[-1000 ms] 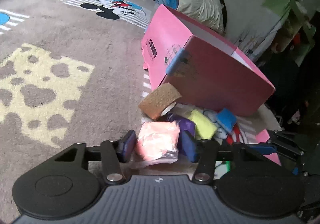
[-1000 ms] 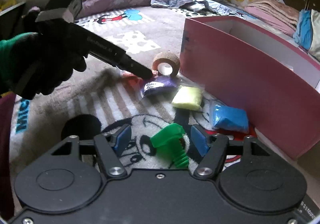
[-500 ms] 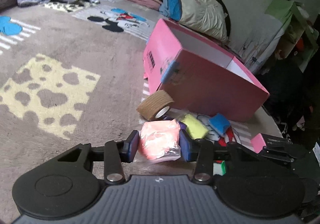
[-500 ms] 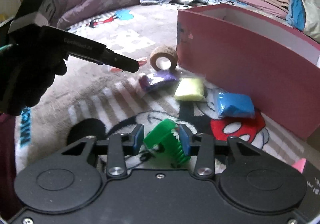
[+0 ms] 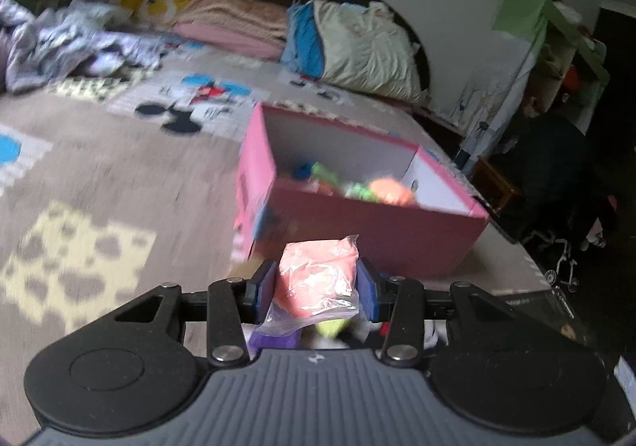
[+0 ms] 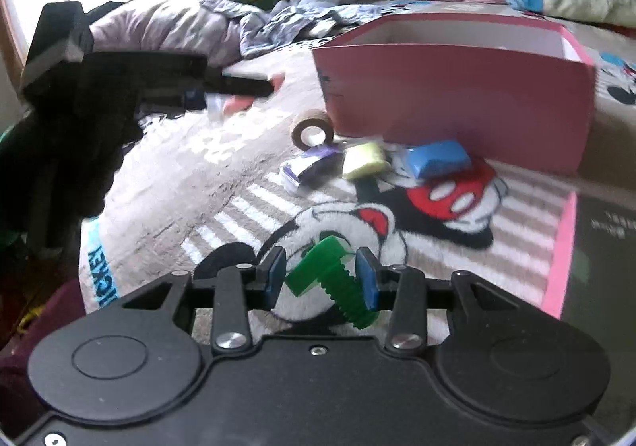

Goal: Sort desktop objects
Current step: 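Drop the pink packet into the pink box and open the left tool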

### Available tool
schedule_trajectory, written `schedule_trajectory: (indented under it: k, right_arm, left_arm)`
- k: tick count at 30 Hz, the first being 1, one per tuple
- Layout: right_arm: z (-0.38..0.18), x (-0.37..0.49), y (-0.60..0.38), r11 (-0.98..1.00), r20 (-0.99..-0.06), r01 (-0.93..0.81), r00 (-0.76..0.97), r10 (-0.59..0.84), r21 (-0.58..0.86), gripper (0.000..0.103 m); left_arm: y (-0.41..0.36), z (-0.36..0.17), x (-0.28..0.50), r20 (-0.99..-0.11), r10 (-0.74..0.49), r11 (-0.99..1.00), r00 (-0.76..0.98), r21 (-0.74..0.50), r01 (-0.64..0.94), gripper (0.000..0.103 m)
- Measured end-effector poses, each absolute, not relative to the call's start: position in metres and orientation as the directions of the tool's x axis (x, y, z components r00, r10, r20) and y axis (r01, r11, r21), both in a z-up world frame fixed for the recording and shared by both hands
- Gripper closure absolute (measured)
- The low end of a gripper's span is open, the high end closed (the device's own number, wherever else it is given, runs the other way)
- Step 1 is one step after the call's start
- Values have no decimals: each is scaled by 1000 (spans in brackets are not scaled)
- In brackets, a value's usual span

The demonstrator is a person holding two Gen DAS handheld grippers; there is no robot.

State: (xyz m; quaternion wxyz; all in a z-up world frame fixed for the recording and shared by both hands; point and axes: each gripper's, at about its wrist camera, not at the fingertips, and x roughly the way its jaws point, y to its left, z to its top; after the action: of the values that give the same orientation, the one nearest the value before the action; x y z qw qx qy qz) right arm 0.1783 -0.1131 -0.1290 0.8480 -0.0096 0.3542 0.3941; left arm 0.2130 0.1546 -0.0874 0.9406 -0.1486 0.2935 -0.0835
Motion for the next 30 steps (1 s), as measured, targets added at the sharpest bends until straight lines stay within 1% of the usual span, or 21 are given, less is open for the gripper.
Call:
schedule_trajectory:
  k: [13,23,30]
  right_arm:
    - [-126,171,-141,693,-551,-621,455,700,367,65]
    - [-129,176,-153,693,-531,-594,462,710,409,65]
    - [-125,177,-157,689,-515,-592,470,717,419,65]
  left_arm:
    - [114,-52,317,-526,-236,959,817,-261,109,61]
    - [105,-68,379,-590,-174,974,788,-224,47,61]
    - [110,-86,414,-668,-142,974,730,-226,-18,61]
